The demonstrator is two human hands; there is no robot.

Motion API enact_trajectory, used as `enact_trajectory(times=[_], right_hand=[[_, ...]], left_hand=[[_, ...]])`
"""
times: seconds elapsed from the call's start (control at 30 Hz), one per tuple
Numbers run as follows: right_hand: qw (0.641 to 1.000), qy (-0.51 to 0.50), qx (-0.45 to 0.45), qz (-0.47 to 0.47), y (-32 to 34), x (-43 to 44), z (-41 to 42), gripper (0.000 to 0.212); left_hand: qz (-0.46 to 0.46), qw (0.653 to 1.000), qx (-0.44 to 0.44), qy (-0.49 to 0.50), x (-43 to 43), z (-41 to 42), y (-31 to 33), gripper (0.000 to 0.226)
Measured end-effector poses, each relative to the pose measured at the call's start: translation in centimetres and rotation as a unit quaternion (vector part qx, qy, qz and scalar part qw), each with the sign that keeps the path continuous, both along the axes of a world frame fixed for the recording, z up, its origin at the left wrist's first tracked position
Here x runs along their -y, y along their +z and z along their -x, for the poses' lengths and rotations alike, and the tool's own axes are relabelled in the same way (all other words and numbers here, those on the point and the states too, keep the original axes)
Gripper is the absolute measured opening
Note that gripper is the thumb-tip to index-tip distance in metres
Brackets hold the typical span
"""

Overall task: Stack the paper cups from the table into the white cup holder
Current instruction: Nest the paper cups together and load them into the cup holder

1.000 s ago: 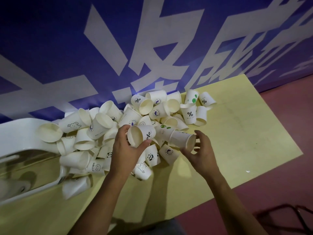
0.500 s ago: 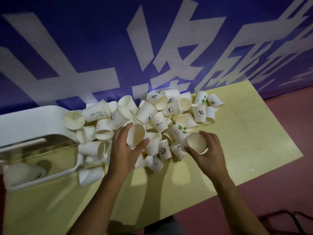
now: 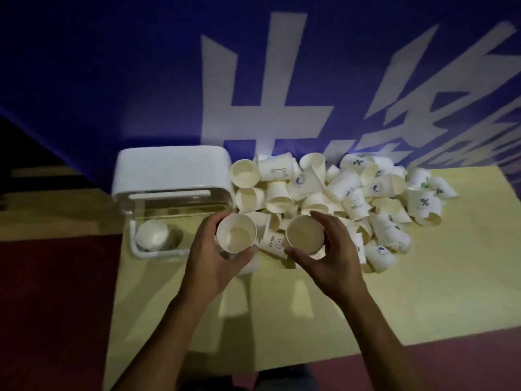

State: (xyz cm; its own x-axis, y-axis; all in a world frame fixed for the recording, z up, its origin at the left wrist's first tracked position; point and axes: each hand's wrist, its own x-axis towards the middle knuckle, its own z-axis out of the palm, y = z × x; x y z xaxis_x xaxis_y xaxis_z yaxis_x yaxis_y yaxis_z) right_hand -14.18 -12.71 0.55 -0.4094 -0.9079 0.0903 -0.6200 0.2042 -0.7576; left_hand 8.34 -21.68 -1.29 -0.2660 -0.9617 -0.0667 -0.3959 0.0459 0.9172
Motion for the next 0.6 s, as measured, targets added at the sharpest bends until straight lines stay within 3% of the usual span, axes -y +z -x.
enact_trajectory(times=[0.27, 0.6], right_hand=[[0.997, 0.079, 0.014, 0.017, -0.7, 5.6, -14.0, 0.074], [0.995, 0.095, 0.019, -0.001, -1.4, 9.2, -20.4, 0.077]], left_hand=[[0.045, 0.998, 0.014, 0.047, 2.8, -14.8, -1.5, 0.075], [0.039, 0.997, 0.031, 0.057, 6.7, -19.9, -4.1, 0.075]])
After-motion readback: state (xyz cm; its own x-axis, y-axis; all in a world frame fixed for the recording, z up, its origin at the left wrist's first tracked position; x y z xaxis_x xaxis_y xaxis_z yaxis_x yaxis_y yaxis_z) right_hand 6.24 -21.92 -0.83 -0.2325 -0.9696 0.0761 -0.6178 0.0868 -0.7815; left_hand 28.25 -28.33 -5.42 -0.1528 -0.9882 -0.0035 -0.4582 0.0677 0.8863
